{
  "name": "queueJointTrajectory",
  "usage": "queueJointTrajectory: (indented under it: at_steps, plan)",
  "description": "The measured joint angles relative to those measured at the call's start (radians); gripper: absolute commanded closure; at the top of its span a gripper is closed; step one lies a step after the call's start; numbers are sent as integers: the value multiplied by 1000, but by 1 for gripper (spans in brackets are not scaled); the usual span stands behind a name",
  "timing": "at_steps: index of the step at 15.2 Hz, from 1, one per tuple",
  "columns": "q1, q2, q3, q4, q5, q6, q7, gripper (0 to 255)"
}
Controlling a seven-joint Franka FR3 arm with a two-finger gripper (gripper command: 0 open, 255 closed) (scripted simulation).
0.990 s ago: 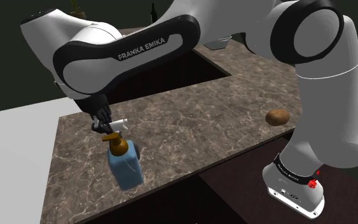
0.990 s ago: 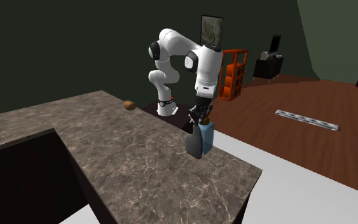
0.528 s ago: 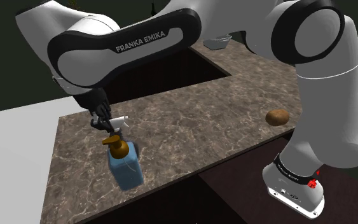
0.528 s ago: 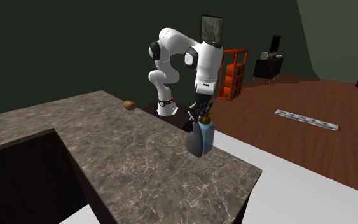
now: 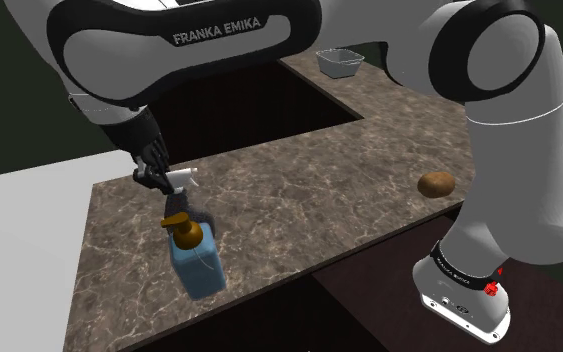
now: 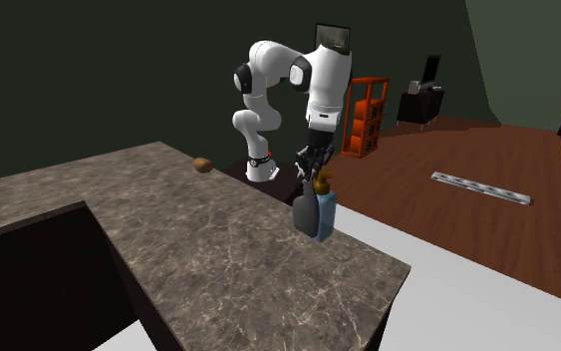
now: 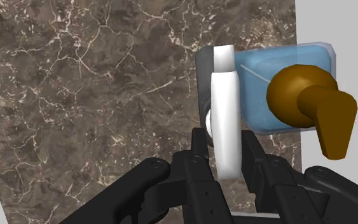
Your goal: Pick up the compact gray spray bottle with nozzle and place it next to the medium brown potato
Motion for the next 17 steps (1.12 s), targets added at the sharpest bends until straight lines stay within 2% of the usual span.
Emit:
queueJointTrajectory:
  at_steps: [9, 15, 16, 17]
  plan:
    - [30, 24, -2, 157, -8, -130, -16, 255]
    - [74, 75, -9, 334, -28, -251, -30, 255]
    - [63, 56, -7, 313, -22, -250, -32, 255]
    - [31, 8, 0, 241, -5, -227, -39, 255]
